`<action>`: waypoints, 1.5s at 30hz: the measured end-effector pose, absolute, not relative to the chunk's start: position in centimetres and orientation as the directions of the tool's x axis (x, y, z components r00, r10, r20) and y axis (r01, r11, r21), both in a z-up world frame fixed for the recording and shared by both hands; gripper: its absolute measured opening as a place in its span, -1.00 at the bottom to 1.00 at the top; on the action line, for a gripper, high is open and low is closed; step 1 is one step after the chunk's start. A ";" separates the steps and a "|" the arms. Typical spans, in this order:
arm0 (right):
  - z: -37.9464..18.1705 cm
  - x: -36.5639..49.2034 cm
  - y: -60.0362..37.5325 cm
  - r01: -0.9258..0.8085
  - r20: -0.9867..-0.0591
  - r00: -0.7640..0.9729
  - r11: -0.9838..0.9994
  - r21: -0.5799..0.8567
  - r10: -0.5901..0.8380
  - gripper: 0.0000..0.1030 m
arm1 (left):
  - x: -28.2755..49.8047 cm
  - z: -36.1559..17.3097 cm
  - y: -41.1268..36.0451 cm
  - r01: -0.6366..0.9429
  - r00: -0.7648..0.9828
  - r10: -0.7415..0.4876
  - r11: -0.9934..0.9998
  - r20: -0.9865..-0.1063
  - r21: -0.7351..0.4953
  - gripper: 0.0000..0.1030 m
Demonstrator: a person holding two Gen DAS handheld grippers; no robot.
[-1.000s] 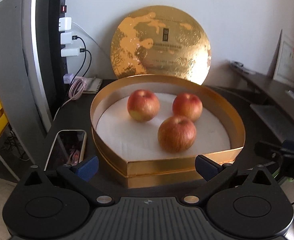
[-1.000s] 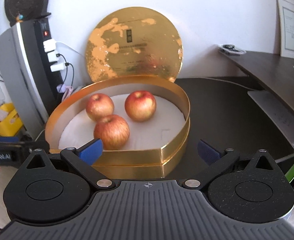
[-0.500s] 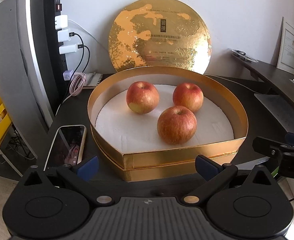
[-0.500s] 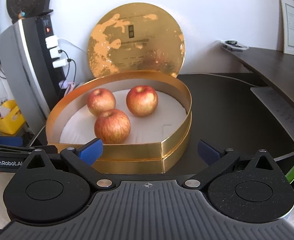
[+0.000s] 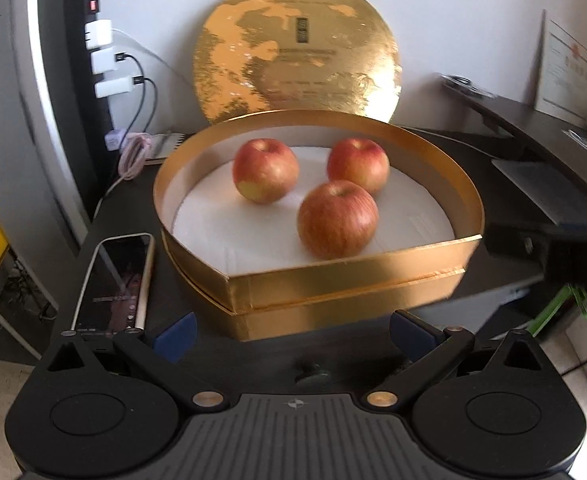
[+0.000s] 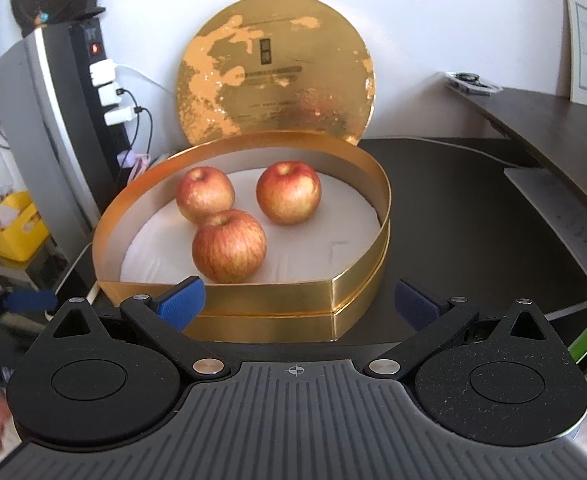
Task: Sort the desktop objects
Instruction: 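Move both grippers past the box toward the gold lid leaning on the wall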
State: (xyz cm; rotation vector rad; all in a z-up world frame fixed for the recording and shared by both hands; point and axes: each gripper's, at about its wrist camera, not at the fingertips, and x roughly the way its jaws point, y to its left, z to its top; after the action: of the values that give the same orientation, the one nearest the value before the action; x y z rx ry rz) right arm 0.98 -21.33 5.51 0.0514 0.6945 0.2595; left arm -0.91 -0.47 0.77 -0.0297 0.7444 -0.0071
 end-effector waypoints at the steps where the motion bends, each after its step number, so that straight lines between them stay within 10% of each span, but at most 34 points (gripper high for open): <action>1: 5.6 1.0 -21.4 -0.210 -0.626 0.739 0.968 0.140 0.251 1.00 | -1.0 0.6 -0.5 0.007 0.735 -0.024 1.000 -0.678 -0.028 0.98; 45: 9.5 8.4 -16.2 -0.214 -0.544 0.815 0.976 0.039 0.201 1.00 | 5.9 1.8 10.4 -0.042 0.777 -0.027 0.995 -0.629 -0.095 0.98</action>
State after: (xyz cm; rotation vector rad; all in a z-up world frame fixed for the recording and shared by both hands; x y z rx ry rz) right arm 8.44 -16.20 9.49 -0.0245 0.5774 0.2214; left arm 5.90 10.39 1.82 -0.1057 0.6817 0.0084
